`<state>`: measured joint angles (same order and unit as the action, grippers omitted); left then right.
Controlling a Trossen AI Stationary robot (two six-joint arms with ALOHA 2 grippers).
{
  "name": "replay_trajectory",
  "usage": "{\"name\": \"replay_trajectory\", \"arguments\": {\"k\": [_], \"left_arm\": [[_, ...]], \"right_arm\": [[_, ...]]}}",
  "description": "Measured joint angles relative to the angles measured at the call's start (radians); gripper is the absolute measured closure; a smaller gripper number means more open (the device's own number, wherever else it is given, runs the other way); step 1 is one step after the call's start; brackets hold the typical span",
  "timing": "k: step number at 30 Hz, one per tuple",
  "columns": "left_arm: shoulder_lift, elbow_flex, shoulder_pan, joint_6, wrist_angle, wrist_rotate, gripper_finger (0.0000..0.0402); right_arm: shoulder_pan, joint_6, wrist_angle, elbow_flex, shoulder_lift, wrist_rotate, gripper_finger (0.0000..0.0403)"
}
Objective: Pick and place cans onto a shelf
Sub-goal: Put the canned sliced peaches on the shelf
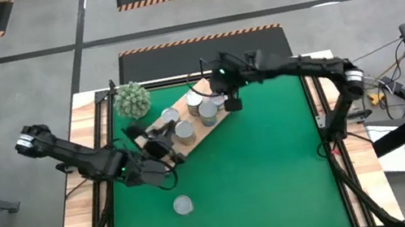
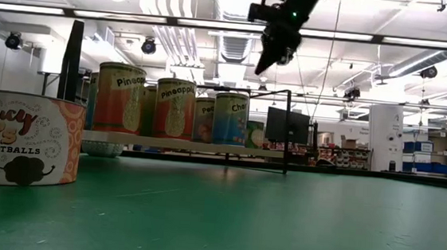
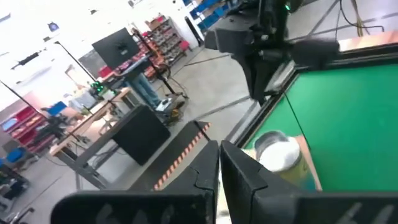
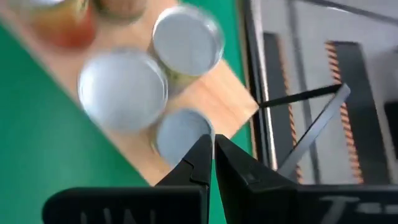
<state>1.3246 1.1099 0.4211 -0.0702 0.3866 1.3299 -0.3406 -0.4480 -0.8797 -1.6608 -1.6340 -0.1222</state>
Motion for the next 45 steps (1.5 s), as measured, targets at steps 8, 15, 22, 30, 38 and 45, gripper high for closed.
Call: {"name": "replay_trajectory", "arguments": {"k": [8, 15, 22, 30, 38, 45], "left_arm": [[-0.100, -0.084, 0.039, -0.157, 0.131, -0.011, 0.0402], [-0.106, -0.097, 0.048, -0.151, 0.135, -0.011, 0.0402], [-0.106, -0.097, 0.059, -0.149, 0.138, -0.012, 0.0402], [-0.106, -0.097, 0.058, -0.149, 0.138, -0.012, 0.0402], [-0.106, -0.097, 0.058, -0.149, 0.138, -0.012, 0.0402], [-0.106, -0.097, 0.058, -0.149, 0.138, -0.012, 0.0402]], "right_arm": [[-0.076, -0.499, -0.428, -0.306, -0.240, 0.196, 0.0394], [-0.072, -0.521, -0.442, -0.418, -0.381, 0.222, 0.0394], [-0.070, -0.514, -0.440, -0.446, -0.443, 0.103, 0.0394], [-0.072, -0.520, -0.415, -0.431, -0.457, 0.103, 0.0394], [-0.072, -0.521, -0.361, -0.400, -0.457, 0.103, 0.0394], [-0.072, -0.516, -0.332, -0.380, -0.457, 0.095, 0.0394]]}}
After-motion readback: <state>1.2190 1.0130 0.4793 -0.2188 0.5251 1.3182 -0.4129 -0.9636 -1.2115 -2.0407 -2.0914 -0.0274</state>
